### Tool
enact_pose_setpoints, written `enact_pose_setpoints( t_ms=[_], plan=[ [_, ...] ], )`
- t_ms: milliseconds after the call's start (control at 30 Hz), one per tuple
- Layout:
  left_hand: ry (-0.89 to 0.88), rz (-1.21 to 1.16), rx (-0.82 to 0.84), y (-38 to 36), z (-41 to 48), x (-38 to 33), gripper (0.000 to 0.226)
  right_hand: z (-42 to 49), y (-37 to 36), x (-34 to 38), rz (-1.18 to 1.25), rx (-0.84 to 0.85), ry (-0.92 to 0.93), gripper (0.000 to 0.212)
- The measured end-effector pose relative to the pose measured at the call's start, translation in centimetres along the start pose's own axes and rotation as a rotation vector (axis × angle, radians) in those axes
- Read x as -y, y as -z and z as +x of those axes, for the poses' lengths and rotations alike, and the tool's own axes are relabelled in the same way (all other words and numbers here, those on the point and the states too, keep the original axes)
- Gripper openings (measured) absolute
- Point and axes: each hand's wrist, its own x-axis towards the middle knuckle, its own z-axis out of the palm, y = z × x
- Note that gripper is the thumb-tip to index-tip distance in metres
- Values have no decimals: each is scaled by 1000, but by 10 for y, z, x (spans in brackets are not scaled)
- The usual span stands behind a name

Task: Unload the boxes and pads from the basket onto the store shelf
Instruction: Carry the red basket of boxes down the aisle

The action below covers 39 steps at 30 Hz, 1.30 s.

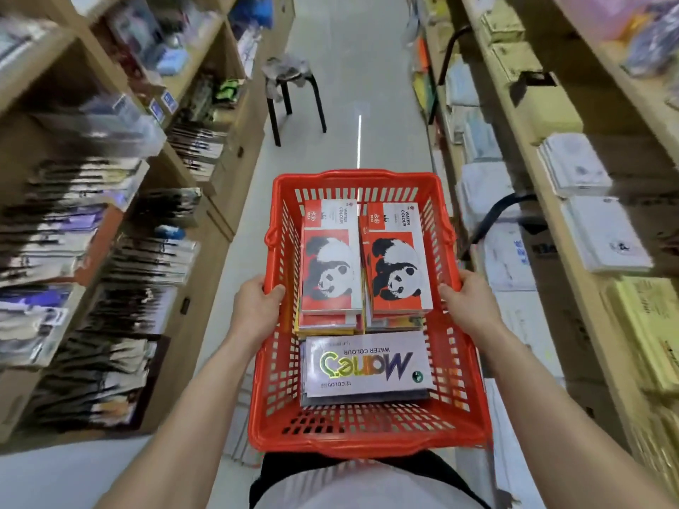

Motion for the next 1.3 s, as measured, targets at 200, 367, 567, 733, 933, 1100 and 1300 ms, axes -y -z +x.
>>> enact_pose_setpoints(
  t_ms=[200,367,567,733,933,1100,1300],
  plan=[
    [11,-52,-74,10,133,-67,12,132,-16,113,-49,30,96,30],
    [11,-95,-107,22,271,-111,17,253,-57,201,-59,63,113,25],
    [29,-139,-68,48,443,-171,10,397,-103,304,-72,52,112,10],
    [37,-141,-73,59,570,-224,10,511,-130,376,-67,44,100,25],
    [41,-71,-118,51,735,-286,11,679,-171,446,-63,50,123,17],
    [40,-6,-165,45,865,-341,13,821,-194,510,-78,100,130,15],
    [75,8,-181,50,1017,-384,7,960,-228,586,-79,121,169,18]
  ],
)
